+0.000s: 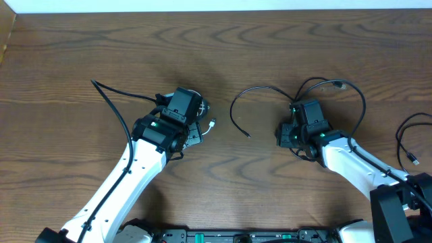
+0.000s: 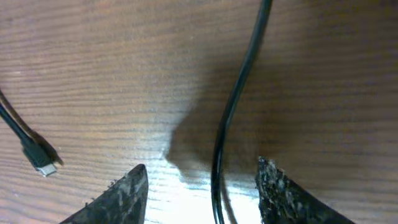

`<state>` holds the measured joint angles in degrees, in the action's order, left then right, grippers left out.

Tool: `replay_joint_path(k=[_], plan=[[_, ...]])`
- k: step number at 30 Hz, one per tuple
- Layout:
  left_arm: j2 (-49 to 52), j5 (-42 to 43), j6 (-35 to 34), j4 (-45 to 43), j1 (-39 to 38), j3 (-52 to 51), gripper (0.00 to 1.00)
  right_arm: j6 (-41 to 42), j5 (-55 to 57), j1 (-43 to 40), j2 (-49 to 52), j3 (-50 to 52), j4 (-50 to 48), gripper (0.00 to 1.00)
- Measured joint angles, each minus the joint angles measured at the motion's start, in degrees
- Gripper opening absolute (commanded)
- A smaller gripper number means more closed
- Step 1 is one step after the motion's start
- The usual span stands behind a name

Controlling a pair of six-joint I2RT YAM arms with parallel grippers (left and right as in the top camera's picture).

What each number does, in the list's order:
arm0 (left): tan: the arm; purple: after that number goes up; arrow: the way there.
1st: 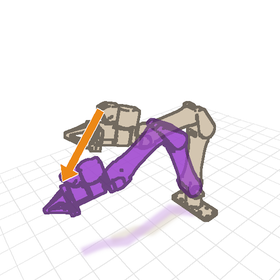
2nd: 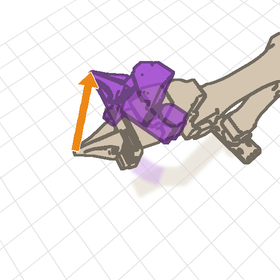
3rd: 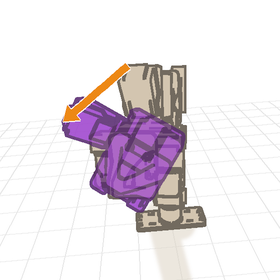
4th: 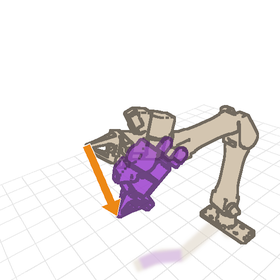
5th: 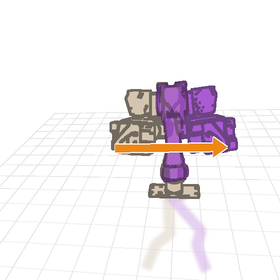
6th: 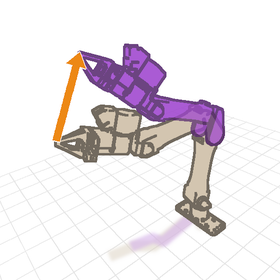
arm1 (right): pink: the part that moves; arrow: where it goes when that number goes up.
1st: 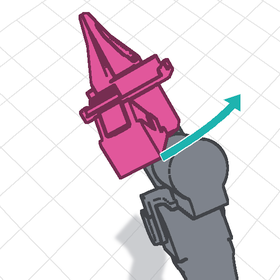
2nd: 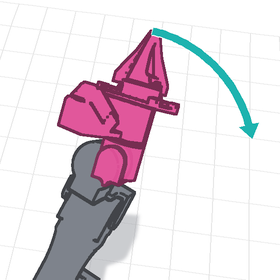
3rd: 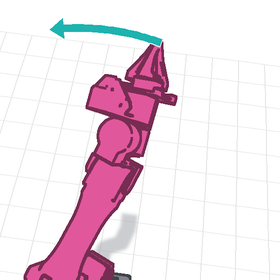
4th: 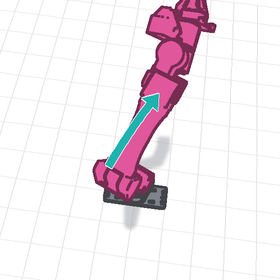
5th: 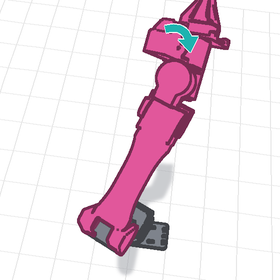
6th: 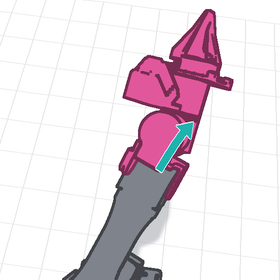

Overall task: Untangle cables
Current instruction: 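Grasp the black cable with the right gripper and pull it rightward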

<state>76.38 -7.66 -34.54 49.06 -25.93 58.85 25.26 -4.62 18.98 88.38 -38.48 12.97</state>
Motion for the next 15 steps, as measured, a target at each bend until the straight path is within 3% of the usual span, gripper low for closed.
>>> replay_joint_path(k=[3, 6, 9, 11, 15], plan=[[0.0, 0.0, 0.0, 0.0, 0.0, 0.0, 0.70, 0.1, 0.0, 0.0, 0.0, 0.7, 0.0, 0.50], [0.0, 0.0, 0.0, 0.0, 0.0, 0.0, 0.70, 0.3, 0.1, 0.0, -0.1, 1.3, -0.2, 0.40], [0.0, 0.0, 0.0, 0.0, 0.0, 0.0, 0.70, 0.5, 0.0, 0.0, -0.2, 1.7, -0.3, 0.20], [0.0, 0.0, 0.0, 0.0, 0.0, 0.0, 0.70, 0.9, -0.7, 0.3, -0.2, 2.1, -0.4, 0.01], [0.0, 0.0, 0.0, 0.0, 0.0, 0.0, 0.70, 1.8, -1.6, 2.0, -0.2, 2.5, -1.2, 0.01]])
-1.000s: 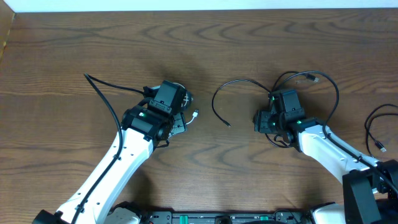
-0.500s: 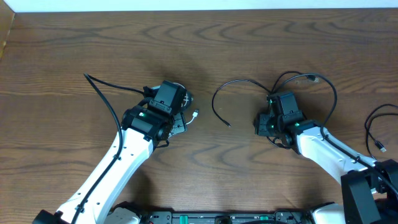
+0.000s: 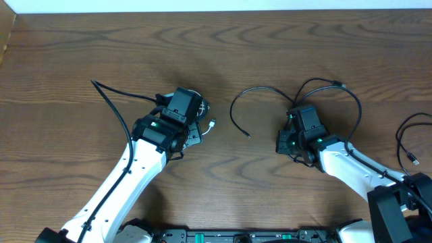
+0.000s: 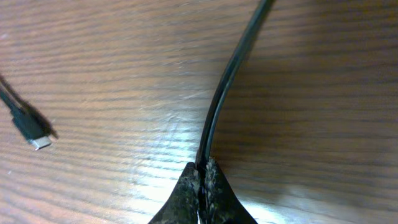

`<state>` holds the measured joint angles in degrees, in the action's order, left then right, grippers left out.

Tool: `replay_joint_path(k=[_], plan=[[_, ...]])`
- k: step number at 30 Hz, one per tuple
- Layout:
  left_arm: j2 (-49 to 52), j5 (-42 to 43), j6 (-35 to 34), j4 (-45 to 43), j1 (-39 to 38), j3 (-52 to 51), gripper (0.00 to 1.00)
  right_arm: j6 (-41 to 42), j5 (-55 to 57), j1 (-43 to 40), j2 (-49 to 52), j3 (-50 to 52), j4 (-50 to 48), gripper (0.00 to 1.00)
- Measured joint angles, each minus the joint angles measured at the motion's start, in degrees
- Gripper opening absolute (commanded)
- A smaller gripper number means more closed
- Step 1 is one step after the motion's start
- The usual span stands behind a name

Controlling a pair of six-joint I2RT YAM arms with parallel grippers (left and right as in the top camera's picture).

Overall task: Untangle cables
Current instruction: 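Grasp the black cable with the right gripper and pull it rightward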

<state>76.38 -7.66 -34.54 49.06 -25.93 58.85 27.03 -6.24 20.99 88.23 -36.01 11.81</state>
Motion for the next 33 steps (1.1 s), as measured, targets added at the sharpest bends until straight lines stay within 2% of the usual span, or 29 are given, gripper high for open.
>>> replay_joint_path(k=[6, 9, 13, 16, 19, 24, 27, 33], plan=[[0.0, 0.0, 0.0, 0.1, 0.0, 0.0, 0.70, 0.8, -4.0, 1.0, 0.0, 0.1, -3.0, 0.01], [0.0, 0.0, 0.0, 0.3, 0.0, 0.0, 0.70, -2.2, -4.3, 1.0, 0.0, -1.2, 3.5, 0.01], [0.0, 0.0, 0.0, 0.4, 0.0, 0.0, 0.70, -9.0, 0.0, 0.7, 0.1, -9.2, 18.9, 0.01], [0.0, 0.0, 0.0, 0.5, 0.0, 0.0, 0.70, -12.7, 7.6, -0.4, 0.1, -18.9, 27.4, 0.01], [0.0, 0.0, 0.0, 1.4, 0.0, 0.0, 0.70, -15.2, 22.6, -3.5, 0.2, -33.0, 38.3, 0.01], [0.0, 0.0, 0.0, 1.7, 0.0, 0.0, 0.70, -16.3, 42.6, -11.9, 0.2, -49.4, 45.4, 0.01], [0.0, 0.0, 0.0, 1.7, 0.0, 0.0, 0.70, -16.6, 49.8, -19.0, 0.1, -55.2, 46.5, 0.01], [0.0, 0.0, 0.0, 1.7, 0.0, 0.0, 0.70, -16.3, 51.9, -31.5, 0.1, -56.9, 47.5, 0.01]])
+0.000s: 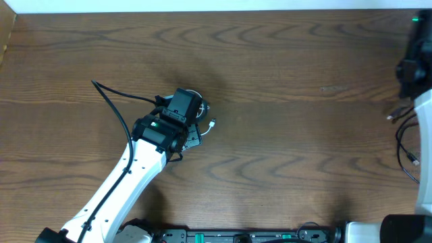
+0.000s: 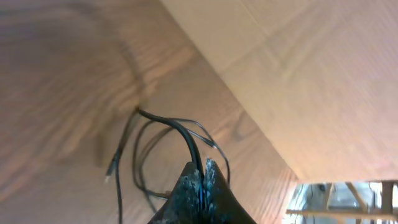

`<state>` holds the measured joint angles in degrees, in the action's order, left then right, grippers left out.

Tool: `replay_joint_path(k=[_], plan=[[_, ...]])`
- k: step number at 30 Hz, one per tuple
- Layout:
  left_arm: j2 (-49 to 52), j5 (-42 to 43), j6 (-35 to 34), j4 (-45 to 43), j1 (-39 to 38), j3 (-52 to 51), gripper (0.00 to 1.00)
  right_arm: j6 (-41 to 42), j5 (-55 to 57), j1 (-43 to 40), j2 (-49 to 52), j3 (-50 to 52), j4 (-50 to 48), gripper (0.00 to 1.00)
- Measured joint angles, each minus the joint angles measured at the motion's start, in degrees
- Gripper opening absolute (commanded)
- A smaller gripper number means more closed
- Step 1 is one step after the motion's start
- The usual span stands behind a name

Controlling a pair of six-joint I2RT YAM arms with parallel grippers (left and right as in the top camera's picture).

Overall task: Untangle cables
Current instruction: 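Grasp the black cable with the right gripper and pull it rightward, then drop the black cable off the table's right edge with the right gripper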

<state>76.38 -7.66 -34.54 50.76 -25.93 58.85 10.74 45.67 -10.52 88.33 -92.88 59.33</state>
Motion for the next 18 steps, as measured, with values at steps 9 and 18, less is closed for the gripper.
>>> replay_joint_path(k=[9, 18], plan=[[0.0, 0.0, 0.0, 0.0, 0.0, 0.0, 0.70, 2.5, -13.6, -10.9, 0.0, 0.0, -0.2, 0.01], [0.0, 0.0, 0.0, 0.0, 0.0, 0.0, 0.70, 2.7, -28.1, -12.1, 0.0, 0.0, -4.2, 0.01]])
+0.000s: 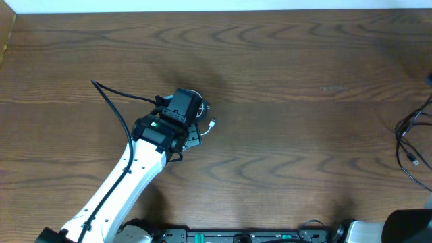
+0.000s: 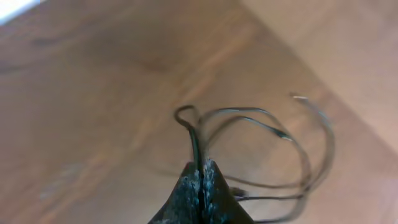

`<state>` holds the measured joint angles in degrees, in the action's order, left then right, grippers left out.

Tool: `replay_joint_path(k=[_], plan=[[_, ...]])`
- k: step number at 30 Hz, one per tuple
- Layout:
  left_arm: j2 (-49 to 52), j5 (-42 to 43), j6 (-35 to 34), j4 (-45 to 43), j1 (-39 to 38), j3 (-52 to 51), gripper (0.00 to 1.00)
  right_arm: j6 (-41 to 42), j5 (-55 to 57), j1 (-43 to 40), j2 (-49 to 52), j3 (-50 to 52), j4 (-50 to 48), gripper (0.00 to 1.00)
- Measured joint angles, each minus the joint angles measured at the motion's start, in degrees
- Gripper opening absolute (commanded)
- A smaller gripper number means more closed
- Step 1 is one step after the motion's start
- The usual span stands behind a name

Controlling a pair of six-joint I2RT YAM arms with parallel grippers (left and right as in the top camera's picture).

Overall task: Untangle cables
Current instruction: 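Drop the black cable off the table's right edge with the right gripper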

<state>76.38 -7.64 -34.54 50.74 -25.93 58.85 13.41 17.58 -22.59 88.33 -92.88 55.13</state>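
My right gripper (image 2: 200, 168) is shut on a thin black cable (image 2: 194, 140) that rises from between its fingers to a small bend. Beyond it, several loose loops of black cable (image 2: 298, 143) lie blurred over the wood. The overhead view shows those cables (image 1: 407, 138) at the table's right edge, but not the right gripper itself. My left gripper (image 1: 196, 111) rests low on the table at centre left over another black cable (image 1: 121, 115), whose white plug (image 1: 212, 123) pokes out beside it. How its fingers stand is hidden.
The brown wooden table (image 1: 290, 155) spans the overhead view. A pale board surface (image 2: 354, 56) borders the wood at the right in the right wrist view. Part of the right arm's base (image 1: 412, 229) shows at the bottom right corner.
The right arm stood at the overhead view's upper right edge and is now out of that view. Its gripper is still shut on the cable, and the wrist view has swung round.
My right gripper stood open astride a black cable at centre right, then shut on it. Later that cable was gone from the middle, and the arm held it at the far right edge, where the cables now lie. The left arm never moved.
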Motion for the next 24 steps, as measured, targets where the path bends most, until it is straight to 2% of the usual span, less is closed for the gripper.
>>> replay_joint_path(k=[6, 10, 15, 17, 18, 20, 22, 24], plan=[[0.0, 0.0, 0.0, 0.0, 0.0, 0.0, 0.70, 0.2, -5.2, 0.0, 0.0, 0.0, -1.8, 0.01], [0.0, 0.0, 0.0, 0.0, 0.0, 0.0, 0.70, 1.6, -3.2, -0.3, 0.0, 0.0, -1.6, 0.01], [0.0, 0.0, 0.0, 0.0, 0.0, 0.0, 0.70, 8.0, 0.7, -3.2, 0.0, 0.0, 0.8, 0.01], [0.0, 0.0, 0.0, 0.0, 0.0, 0.0, 0.70, 10.6, 1.5, -4.6, 0.0, 0.0, 2.0, 0.08], [0.0, 0.0, 0.0, 0.0, 0.0, 0.0, 0.70, 12.9, 1.9, -5.6, 0.0, 0.0, 2.8, 0.38], [0.0, 0.0, 0.0, 0.0, 0.0, 0.0, 0.70, 14.3, 2.0, -6.2, 0.0, 0.0, 2.8, 0.54], [0.0, 0.0, 0.0, -0.1, 0.0, 0.0, 0.70, 15.1, 2.0, -6.5, 0.0, 0.2, 2.9, 0.62], [0.0, 0.0, 0.0, -0.2, 0.0, 0.0, 0.70, 16.1, 1.9, -6.5, 0.0, 0.9, 2.9, 0.64]])
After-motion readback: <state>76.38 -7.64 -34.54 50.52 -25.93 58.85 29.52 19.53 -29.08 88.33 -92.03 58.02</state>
